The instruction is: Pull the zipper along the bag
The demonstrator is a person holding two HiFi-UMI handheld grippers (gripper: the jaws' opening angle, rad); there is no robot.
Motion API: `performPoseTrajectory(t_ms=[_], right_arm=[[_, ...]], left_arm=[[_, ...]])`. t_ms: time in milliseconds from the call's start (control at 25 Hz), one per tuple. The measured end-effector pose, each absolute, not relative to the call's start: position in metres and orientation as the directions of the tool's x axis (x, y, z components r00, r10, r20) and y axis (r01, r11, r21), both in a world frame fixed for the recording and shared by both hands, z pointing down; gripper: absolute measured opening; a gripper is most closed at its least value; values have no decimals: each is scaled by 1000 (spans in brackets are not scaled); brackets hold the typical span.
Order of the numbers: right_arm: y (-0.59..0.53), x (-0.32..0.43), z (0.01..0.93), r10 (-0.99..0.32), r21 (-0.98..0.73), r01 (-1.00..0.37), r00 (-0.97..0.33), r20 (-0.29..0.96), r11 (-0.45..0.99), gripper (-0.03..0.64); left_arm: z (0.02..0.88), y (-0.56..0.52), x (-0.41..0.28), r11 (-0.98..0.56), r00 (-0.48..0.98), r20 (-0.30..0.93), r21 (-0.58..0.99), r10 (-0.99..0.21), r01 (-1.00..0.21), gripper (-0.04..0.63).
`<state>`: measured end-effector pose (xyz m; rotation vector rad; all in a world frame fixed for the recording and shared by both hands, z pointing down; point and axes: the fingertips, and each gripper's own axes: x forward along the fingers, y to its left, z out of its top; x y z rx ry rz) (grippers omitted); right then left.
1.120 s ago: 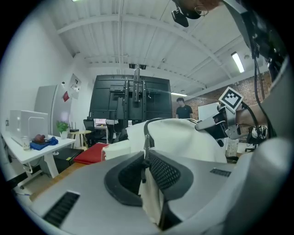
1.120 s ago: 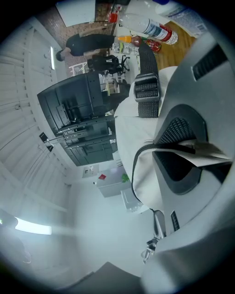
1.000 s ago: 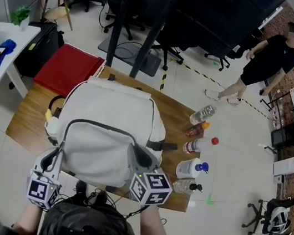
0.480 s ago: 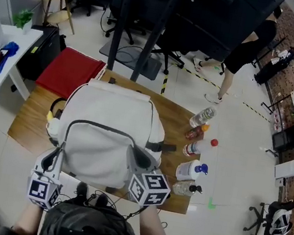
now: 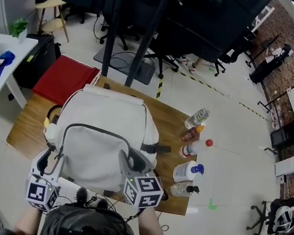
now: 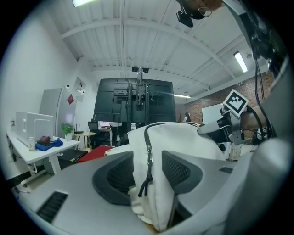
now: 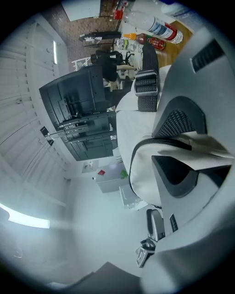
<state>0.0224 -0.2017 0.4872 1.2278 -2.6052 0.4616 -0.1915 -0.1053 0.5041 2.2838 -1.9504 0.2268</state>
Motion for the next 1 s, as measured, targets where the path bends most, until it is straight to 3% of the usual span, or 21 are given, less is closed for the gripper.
performPoseTrajectory(t_ms=[440, 800, 1000], right_arm=[[-196, 32, 455, -793, -70, -823, -563, 234, 564, 137], [-196, 56, 427, -872, -18, -883, -467, 149, 470, 89], [-195, 63, 424, -886, -19, -895, -445, 130, 446, 31]], left_arm=[[454, -130, -186, -189, 189, 85, 7, -978, -982, 229], [437, -149, -153, -309, 308, 74, -13, -949, -951, 138], [429, -159, -139, -337, 336, 54, -11, -940, -941, 46]])
